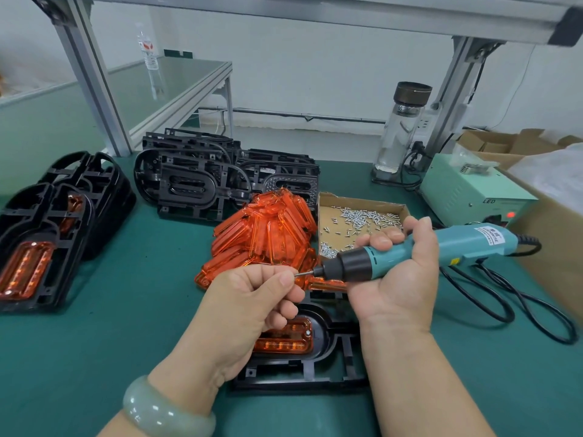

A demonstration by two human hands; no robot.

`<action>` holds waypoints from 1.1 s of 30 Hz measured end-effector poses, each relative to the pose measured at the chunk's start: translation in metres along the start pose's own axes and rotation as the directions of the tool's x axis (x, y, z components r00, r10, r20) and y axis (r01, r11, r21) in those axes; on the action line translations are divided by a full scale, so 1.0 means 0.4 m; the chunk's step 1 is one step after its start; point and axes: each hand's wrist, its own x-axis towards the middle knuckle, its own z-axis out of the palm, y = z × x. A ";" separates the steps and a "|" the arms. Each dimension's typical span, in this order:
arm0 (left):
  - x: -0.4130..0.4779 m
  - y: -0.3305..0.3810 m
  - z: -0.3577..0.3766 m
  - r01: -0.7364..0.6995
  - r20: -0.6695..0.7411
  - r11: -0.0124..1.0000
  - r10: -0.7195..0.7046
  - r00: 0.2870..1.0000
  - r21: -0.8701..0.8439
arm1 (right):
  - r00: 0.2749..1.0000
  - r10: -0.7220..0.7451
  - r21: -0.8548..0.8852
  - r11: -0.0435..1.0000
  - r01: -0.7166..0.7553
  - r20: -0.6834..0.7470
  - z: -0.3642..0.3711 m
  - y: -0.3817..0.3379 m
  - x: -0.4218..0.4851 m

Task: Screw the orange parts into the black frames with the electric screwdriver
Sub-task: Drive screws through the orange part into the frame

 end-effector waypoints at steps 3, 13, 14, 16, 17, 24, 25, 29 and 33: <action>-0.001 -0.004 0.003 -0.015 -0.003 1.000 0.015 1.000 0.015 | 1.000 -0.001 -0.004 1.000 0.000 -0.003 0.001 0.001 -0.001; -0.005 0.000 0.009 0.003 0.015 0.999 -0.002 1.000 -0.050 | 1.000 -0.016 -0.012 1.000 0.016 -0.011 0.001 -0.002 -0.003; -0.006 0.000 0.010 -0.002 0.014 0.999 0.003 1.000 -0.043 | 1.000 -0.016 -0.015 1.000 0.016 -0.013 0.000 -0.001 -0.003; -0.005 -0.002 0.011 -0.018 0.004 1.000 0.018 1.000 -0.009 | 1.000 -0.014 -0.020 1.000 0.013 -0.014 0.002 0.000 -0.004; -0.003 -0.004 0.012 -0.029 -0.005 0.999 0.029 1.000 0.018 | 1.000 -0.014 -0.020 1.000 0.014 -0.016 0.002 0.000 -0.004; 0.000 -0.008 0.005 -0.125 -0.049 0.970 0.138 0.989 0.211 | 0.999 -0.046 -0.043 0.998 0.046 0.004 0.006 0.006 -0.010; 0.000 -0.007 0.005 -0.133 -0.048 0.965 0.147 0.988 0.227 | 0.999 -0.049 -0.045 0.998 0.049 0.010 0.006 0.007 -0.011; 0.003 -0.003 0.003 -0.127 -0.031 0.960 0.139 0.990 0.248 | 0.997 -0.055 -0.049 0.997 0.058 0.044 0.006 0.008 -0.015; 0.003 -0.003 -0.002 -0.136 -0.008 0.953 0.144 0.990 0.269 | 0.997 -0.053 -0.047 0.997 0.055 0.051 0.005 0.010 -0.015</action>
